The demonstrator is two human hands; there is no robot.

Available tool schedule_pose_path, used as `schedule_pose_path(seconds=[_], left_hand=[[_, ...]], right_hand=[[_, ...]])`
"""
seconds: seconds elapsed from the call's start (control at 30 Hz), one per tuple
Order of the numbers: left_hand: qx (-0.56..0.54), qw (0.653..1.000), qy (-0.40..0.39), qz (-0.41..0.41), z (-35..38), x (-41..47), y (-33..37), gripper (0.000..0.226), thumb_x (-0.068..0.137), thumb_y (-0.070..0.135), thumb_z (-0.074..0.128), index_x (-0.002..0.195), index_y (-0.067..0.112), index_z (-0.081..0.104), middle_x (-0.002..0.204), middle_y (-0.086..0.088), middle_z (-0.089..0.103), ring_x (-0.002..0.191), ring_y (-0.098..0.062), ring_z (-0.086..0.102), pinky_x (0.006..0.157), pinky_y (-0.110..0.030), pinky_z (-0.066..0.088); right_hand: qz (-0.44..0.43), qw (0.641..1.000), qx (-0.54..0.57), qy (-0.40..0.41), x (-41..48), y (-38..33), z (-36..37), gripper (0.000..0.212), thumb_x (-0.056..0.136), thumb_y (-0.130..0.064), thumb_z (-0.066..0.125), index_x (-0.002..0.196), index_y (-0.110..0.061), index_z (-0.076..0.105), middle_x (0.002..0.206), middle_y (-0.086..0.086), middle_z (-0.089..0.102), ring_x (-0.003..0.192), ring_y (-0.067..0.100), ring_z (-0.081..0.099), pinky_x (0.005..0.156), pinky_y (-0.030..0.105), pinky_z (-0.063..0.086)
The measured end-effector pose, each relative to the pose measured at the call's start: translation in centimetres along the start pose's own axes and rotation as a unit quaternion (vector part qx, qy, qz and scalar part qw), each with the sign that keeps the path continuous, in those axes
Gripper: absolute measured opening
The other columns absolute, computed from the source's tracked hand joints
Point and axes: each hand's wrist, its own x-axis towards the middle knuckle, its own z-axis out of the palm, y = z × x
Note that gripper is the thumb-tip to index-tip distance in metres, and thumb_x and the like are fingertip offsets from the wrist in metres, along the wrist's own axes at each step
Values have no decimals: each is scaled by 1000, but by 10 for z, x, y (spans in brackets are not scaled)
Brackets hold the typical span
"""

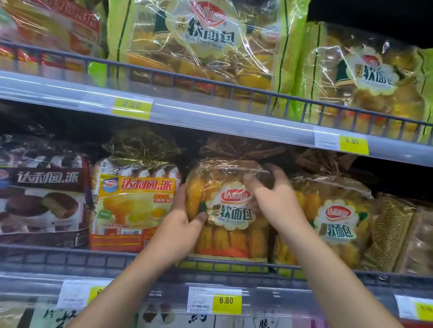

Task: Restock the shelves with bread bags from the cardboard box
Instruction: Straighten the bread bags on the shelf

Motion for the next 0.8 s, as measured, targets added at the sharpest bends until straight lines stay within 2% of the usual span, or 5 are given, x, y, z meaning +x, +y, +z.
schedule_pose_path(seconds=[0.1, 0.3, 0.43, 0.63, 0.8], left_hand=[[-2, 1000, 9, 0, 2, -2, 0, 73, 103, 29, 58, 157, 44, 12, 112, 24, 54, 116, -17, 59, 99, -38, 53], [0, 1000, 28, 14, 6, -1, -3, 68, 103, 29, 57, 154, 46, 16, 116, 21, 56, 112, -14, 59, 97, -39, 55], [-12, 1000, 25, 7, 3, 1, -5, 70, 102, 24, 60, 155, 45, 19, 111, 27, 55, 113, -15, 60, 99, -42, 55], [-18, 999, 37, 17, -2, 1, -1, 65, 98, 19, 67, 151, 36, 33, 103, 31, 54, 96, 3, 58, 78, -20, 48], [-5, 1000, 25, 14, -3, -3, 3, 72, 98, 28, 65, 156, 39, 24, 115, 17, 63, 109, -15, 63, 96, -39, 56]], right_hand=[[-35, 998, 26, 46, -26, 6, -5, 83, 87, -44, 73, 155, -34, 28, 152, -5, 40, 104, -8, 61, 81, 8, 49], [-76, 993, 65, 60, -88, 27, 16, 82, 91, -34, 72, 157, -38, 23, 157, -25, 29, 145, -6, 26, 120, 25, 27], [25, 997, 59, 30, -72, 34, 17, 98, 86, -45, 75, 161, -29, 13, 163, -12, 26, 148, 10, 29, 120, 36, 31], [105, 988, 115, -19, -43, 44, 25, 104, 81, -53, 78, 160, -29, 15, 146, -11, 51, 135, 19, 49, 113, 43, 42], [97, 986, 124, -50, -38, 44, 26, 86, 89, -47, 72, 155, -26, 22, 139, -7, 55, 127, 21, 53, 107, 41, 47]])
